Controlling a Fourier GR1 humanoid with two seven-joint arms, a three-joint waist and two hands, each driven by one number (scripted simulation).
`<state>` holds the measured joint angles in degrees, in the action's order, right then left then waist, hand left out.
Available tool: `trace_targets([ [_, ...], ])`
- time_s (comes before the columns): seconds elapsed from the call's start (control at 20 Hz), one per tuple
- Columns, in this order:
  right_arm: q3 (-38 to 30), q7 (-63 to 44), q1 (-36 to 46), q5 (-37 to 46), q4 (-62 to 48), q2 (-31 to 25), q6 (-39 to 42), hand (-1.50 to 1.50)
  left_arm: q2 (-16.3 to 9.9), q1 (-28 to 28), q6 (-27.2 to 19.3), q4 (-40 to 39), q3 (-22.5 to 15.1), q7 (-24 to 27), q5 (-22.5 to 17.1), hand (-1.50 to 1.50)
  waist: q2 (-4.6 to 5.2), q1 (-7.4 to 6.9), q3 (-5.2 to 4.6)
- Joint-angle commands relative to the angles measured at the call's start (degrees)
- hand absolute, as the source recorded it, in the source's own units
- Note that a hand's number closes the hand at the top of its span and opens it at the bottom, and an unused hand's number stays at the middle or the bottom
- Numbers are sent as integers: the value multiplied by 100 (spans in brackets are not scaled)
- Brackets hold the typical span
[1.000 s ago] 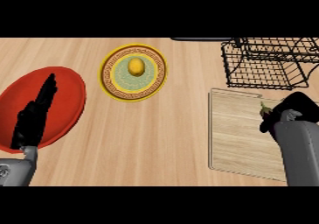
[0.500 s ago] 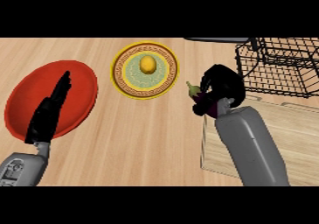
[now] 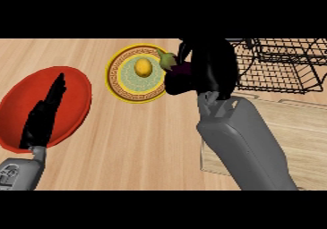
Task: Pick the eggplant from the tray and place it in the tiered basket
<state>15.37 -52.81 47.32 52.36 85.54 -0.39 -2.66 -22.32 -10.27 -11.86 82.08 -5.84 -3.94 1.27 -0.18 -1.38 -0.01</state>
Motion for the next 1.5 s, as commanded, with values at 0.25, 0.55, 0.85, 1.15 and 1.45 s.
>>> trace_targets([
  [0.25, -527, -282, 990, 380, 445, -865, 1176, 150, -64, 290, 54, 498, 137, -300, 52, 0, -15, 129, 2],
  [0.55, -1458, 487, 1366, -293, -443, -941, 952, 150, 142, 127, 37, 59, 242, 21, 244, 0, 22, 105, 1],
  [0.85, -1519, 1441, 1565, -231, -1239, -1496, 1097, 150, 133, 105, 274, -7, 359, 60, 218, 0, 32, 84, -1],
  [1.15, -1167, 1807, 1553, 816, -2362, -2183, 731, 150, 224, -36, 212, 169, 276, -269, 284, 0, 54, 28, 0],
  [1.45, -1295, 2275, 1479, 1151, -2999, -2632, 394, 150, 280, 424, 281, 160, 365, 208, 305, 0, 32, 55, 0],
])
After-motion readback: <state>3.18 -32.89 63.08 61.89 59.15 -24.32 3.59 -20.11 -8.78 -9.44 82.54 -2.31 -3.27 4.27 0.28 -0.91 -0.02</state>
